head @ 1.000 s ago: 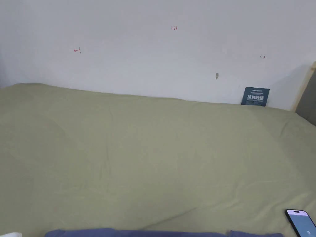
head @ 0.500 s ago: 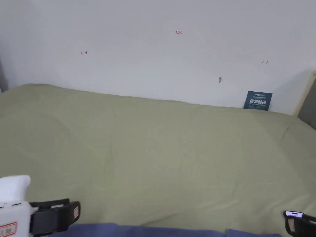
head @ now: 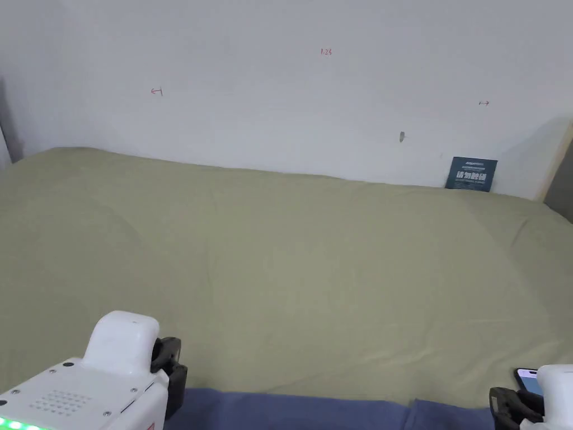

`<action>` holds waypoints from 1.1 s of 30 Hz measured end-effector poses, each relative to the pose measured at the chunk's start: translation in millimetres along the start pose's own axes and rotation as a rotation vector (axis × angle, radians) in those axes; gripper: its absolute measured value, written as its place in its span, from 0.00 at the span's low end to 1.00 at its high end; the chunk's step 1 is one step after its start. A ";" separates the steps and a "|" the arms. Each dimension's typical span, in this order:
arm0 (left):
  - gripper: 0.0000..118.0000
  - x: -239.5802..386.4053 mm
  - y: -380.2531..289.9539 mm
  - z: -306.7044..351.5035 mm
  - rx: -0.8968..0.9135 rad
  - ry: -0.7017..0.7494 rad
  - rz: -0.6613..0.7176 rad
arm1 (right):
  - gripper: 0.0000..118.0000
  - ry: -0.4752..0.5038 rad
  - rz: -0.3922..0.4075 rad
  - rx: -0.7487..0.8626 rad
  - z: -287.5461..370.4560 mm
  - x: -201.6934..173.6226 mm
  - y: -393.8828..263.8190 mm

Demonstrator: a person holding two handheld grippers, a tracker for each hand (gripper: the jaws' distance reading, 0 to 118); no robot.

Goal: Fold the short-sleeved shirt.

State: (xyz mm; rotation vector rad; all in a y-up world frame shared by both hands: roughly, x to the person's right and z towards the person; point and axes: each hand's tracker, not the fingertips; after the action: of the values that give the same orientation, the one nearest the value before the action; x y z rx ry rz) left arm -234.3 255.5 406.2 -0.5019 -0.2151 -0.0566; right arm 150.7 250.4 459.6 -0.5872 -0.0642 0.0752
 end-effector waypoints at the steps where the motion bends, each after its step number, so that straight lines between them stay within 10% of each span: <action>1: 0.00 -6.8 0.7 -3.5 0.000 -0.001 0.025 | 0.00 0.005 -0.001 0.000 2.9 -0.2 5.3; 4: 0.05 -50.6 4.0 -18.4 -0.081 -0.060 0.169 | 0.00 0.008 0.011 0.005 3.1 0.5 8.2; 7: 0.75 -113.5 -11.5 -47.3 -0.248 -0.205 0.344 | 0.00 0.016 0.016 0.011 8.9 6.4 12.7; 9: 0.87 -152.8 -33.1 -67.4 -0.359 -0.315 0.460 | 0.00 0.026 0.006 0.005 11.8 8.7 14.5; 15: 0.86 -205.4 -104.9 -101.8 -0.523 -0.279 0.769 | 0.00 0.031 -0.017 -0.013 12.6 11.5 15.4; 25: 0.85 -163.4 -123.5 -119.7 -0.610 -0.190 0.893 | 0.00 0.072 -0.033 -0.045 12.8 7.7 12.7; 26: 0.80 -160.5 -118.3 -118.5 -0.631 -0.133 0.884 | 0.00 0.075 -0.032 -0.048 11.8 6.7 11.3; 28: 0.08 -155.1 -109.2 -118.9 -0.588 -0.053 0.820 | 0.00 0.084 -0.028 -0.063 9.3 5.0 7.6; 33: 0.08 -142.5 -100.4 -105.6 -0.482 -0.177 0.841 | 0.00 0.080 -0.046 -0.082 10.8 14.0 -3.5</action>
State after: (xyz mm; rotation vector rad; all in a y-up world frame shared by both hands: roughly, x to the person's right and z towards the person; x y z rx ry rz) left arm -364.0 116.7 332.2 -1.0460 -0.1483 0.7754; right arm 163.9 254.7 471.0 -0.6697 -0.0032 0.0040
